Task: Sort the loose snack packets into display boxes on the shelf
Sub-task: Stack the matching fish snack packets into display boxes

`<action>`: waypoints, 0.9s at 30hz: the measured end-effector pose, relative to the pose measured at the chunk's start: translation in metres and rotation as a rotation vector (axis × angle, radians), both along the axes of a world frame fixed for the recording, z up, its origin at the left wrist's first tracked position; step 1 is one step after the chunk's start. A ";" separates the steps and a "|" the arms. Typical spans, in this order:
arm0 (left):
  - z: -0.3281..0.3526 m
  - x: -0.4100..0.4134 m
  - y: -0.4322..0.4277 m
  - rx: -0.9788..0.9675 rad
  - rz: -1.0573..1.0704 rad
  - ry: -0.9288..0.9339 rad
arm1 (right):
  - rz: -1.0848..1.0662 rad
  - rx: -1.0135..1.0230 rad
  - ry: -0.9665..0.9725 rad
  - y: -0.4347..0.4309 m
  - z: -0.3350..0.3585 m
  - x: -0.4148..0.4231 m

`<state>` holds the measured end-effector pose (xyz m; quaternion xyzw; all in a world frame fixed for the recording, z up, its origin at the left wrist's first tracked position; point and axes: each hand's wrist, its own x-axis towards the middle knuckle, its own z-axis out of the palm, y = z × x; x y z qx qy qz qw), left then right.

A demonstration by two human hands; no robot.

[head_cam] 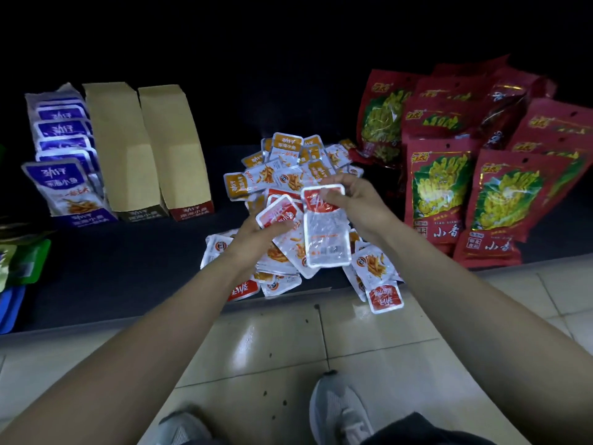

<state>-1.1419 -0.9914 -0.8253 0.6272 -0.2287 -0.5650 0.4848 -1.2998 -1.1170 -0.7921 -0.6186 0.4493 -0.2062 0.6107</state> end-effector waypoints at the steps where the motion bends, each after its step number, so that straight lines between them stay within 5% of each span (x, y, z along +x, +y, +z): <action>1: 0.002 -0.005 -0.002 -0.003 -0.026 0.020 | 0.002 -0.008 0.015 0.006 -0.004 -0.001; 5: 0.009 -0.026 -0.007 0.041 -0.041 0.132 | -0.095 -0.053 -0.003 0.026 -0.008 -0.005; 11: 0.006 -0.043 -0.008 -0.077 -0.113 0.064 | -0.201 -0.048 0.025 0.034 0.003 -0.017; 18: 0.004 -0.040 -0.006 -0.109 -0.011 -0.035 | -0.010 0.194 0.177 0.040 0.014 -0.025; 23: -0.001 -0.025 0.000 -0.054 0.123 -0.052 | -0.273 0.064 0.033 0.031 0.014 -0.018; 27: -0.001 -0.023 0.001 -0.059 0.142 -0.061 | -0.143 -0.032 0.095 0.037 0.015 0.001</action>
